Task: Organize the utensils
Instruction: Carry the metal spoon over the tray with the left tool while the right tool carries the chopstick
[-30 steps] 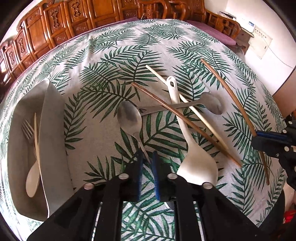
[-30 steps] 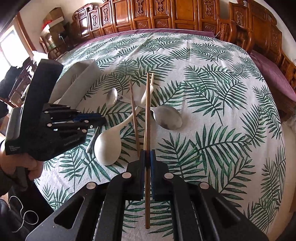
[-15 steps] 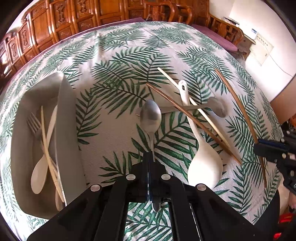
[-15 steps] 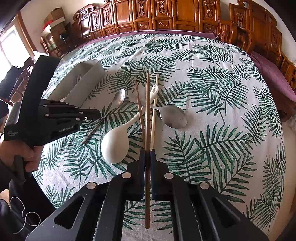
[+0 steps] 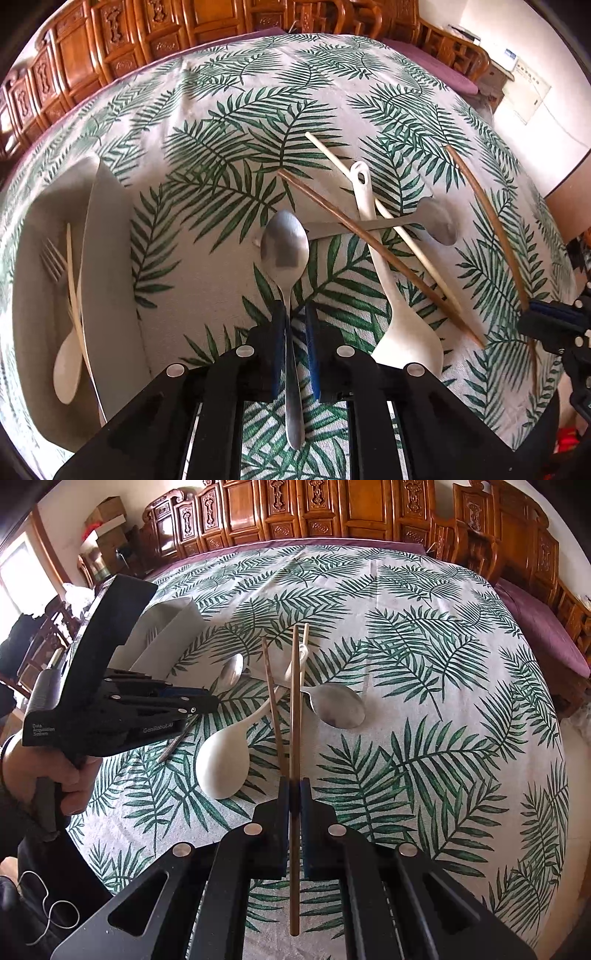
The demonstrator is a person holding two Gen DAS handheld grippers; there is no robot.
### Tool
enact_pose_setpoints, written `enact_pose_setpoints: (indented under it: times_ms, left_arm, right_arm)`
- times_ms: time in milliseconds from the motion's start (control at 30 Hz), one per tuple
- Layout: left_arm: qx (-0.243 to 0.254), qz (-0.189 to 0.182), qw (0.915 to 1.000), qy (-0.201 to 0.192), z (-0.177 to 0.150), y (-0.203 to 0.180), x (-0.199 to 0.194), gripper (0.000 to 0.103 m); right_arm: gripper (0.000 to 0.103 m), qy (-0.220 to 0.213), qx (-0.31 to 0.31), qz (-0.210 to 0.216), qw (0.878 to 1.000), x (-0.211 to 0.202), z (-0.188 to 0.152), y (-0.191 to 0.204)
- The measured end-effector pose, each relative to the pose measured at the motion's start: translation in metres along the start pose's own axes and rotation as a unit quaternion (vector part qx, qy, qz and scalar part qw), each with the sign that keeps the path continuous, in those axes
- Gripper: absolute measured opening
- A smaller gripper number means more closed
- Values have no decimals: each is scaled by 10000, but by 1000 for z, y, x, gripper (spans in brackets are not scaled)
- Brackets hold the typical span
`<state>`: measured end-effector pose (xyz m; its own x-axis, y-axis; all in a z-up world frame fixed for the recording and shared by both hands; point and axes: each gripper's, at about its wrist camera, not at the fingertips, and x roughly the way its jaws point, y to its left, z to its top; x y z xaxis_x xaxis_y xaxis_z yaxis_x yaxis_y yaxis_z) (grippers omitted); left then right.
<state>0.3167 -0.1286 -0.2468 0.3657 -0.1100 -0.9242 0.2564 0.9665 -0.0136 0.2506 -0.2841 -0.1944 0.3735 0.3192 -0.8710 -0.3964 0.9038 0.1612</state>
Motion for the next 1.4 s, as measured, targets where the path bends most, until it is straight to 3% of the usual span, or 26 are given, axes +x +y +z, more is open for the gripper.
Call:
enact_pose_setpoints:
  times_ms: [67, 333, 667, 1067, 1400]
  left_arm:
    - [22, 34, 10000, 2, -1, 0, 1, 2]
    - [-34, -26, 10000, -48, -6, 9, -8, 1]
    - [-143, -167, 9979, -608, -4, 26, -60, 1]
    - [-402, -282, 9908, -1261, -5, 72, -124, 2]
    - [-661, -153, 9879, -1397, -14, 117, -136, 2]
  right_arm:
    - [7, -4, -2, 4, 10000, 0, 0, 0]
    - [7, -24, -36, 29, 10000, 0, 1, 7]
    - [7, -134, -170, 65, 9997, -2, 17, 31]
    - [7, -232, -338, 86, 9991, 2, 45, 65]
    - [7, -298, -412, 152, 9986, 6, 62, 94]
